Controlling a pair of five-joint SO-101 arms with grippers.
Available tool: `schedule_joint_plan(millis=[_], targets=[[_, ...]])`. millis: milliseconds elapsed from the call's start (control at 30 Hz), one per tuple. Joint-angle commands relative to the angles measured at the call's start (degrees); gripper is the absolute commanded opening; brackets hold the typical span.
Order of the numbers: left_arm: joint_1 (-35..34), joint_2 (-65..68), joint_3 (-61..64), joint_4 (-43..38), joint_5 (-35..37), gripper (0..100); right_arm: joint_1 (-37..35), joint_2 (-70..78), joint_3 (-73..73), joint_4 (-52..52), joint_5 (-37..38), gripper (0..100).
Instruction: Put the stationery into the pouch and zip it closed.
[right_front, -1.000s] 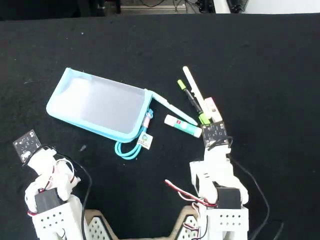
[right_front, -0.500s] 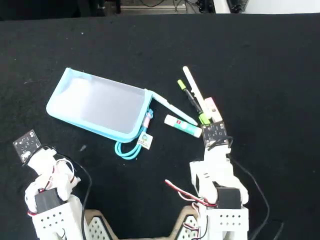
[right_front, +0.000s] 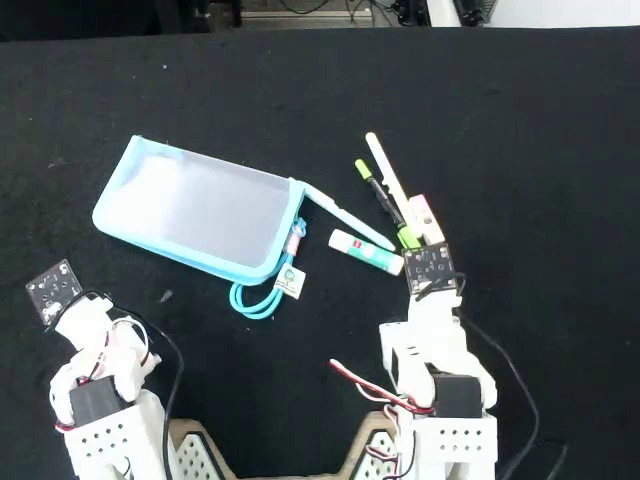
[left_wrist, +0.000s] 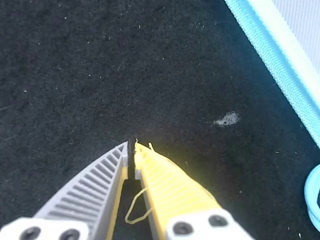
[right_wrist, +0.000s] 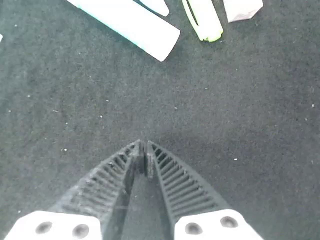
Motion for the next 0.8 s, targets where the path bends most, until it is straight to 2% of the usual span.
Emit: schedule_joint_plan(millis=[0,433,600,767], targets=[[0.13,-0.35,1.27,0.35,0.62,3,0.26,-4.18,0.04,0.44,-0.35,1.3],[0.75,-0.44,1.27,-0.62,0.35,3,0.53,-4.18,0.04,0.44,-0.35,1.5],[6.11,-0.44,1.27,-13.10,0.35,3,0.70,-4.18,0.04,0.44,0.00,1.5],[6.46,-0.44,1.27,-30.42,0.35,3,0.88,-4.18,-0.04,0.44,0.00,1.5]])
